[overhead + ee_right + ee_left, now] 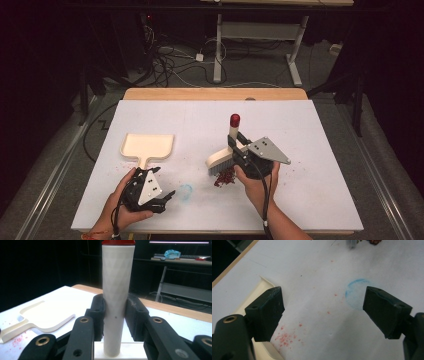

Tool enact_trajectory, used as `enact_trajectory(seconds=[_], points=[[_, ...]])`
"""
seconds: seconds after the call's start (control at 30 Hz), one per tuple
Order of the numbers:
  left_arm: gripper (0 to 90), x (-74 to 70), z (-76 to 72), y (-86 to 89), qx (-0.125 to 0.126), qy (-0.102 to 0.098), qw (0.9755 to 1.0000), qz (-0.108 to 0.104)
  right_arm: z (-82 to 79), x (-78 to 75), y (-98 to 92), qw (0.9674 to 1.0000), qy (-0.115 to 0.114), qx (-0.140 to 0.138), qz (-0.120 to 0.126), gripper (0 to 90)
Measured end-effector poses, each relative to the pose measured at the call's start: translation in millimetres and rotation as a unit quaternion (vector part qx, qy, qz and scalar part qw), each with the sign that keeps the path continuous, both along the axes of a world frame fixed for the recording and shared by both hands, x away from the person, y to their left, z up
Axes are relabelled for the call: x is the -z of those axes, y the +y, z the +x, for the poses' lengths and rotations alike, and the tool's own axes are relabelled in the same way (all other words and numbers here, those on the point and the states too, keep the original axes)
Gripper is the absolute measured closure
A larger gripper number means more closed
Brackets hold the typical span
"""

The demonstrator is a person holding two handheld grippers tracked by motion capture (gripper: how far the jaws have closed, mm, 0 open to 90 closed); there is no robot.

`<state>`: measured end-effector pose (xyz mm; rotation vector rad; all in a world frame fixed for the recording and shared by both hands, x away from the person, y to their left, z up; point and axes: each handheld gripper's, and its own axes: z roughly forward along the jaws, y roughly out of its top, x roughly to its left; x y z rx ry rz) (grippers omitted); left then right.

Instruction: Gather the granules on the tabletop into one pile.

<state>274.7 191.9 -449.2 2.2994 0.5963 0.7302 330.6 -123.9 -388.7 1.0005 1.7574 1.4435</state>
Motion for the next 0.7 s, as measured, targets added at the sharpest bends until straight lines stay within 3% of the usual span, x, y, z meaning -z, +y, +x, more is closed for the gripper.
enact_trajectory(seconds=[0.3, 0.7], points=[[16.6, -0.2, 0.0, 1.5, -0.005, -0.001, 1.0, -0.003, -5.5, -21.6, -14.5, 0.9994, -0.026, -0.004, 0.021, 70.5], [16.6, -1.0, 0.7, -0.4, -0.004, -0.002, 1.0, -0.002, -16.5, -38.5, -54.9, 0.9994, -0.026, 0.023, 0.0, 70.4]])
